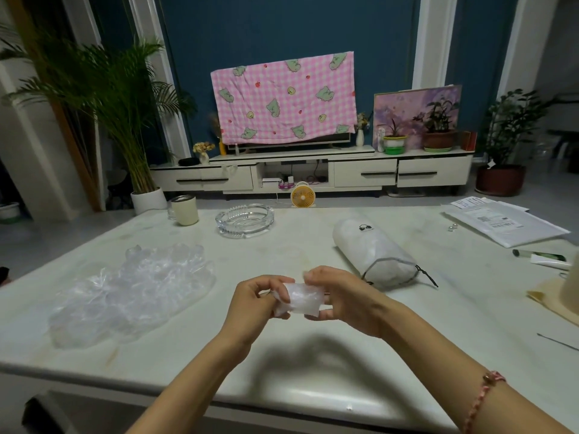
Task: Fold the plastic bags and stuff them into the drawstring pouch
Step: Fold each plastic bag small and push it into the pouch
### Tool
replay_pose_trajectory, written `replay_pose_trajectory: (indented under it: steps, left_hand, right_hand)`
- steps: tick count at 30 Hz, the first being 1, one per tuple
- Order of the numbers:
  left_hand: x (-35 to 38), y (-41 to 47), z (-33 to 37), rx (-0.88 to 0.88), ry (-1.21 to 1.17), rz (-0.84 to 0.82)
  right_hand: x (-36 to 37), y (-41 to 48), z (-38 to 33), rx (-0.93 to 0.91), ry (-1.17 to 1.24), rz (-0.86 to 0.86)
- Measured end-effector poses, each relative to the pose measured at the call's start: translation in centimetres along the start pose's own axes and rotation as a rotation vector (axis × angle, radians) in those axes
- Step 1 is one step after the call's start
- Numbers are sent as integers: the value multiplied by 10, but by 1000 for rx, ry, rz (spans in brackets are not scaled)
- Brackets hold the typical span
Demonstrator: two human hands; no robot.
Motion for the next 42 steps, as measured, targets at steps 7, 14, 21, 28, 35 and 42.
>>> replay_pose_trajectory:
  steps: [7, 14, 21, 28, 35, 42]
  left_hand:
    - [19, 3, -17, -156, -137, -140]
    - [18, 6, -17, -51, 112, -43]
    - [23, 12, -3, 20, 136, -17]
    - [66, 15, -29, -402, -230, -245]
    - [118, 31, -60, -636, -290, -239]
    - [166, 86, -24, 211, 879, 27]
  right_hand:
    - [-15, 0, 3, -40, -177, 6]
    - [-13, -3, 2, -11, -574, -113]
    - [-21, -5, -12, -134, -746, -114]
    - [-36, -9, -14, -147, -283, -109]
    - [-106, -25, -15, -118, -412, 234]
    - [-188, -45, -23, -251, -543, 618]
Point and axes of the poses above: each hand's wrist, its own y-axis towards the middle knuckle, its own x-axis out of the palm, z = x × y, the point moved 9 cm from there along y, towards the middle knuckle, and after that the axes turned 7 degrees about -x, right-handed, at the moved point
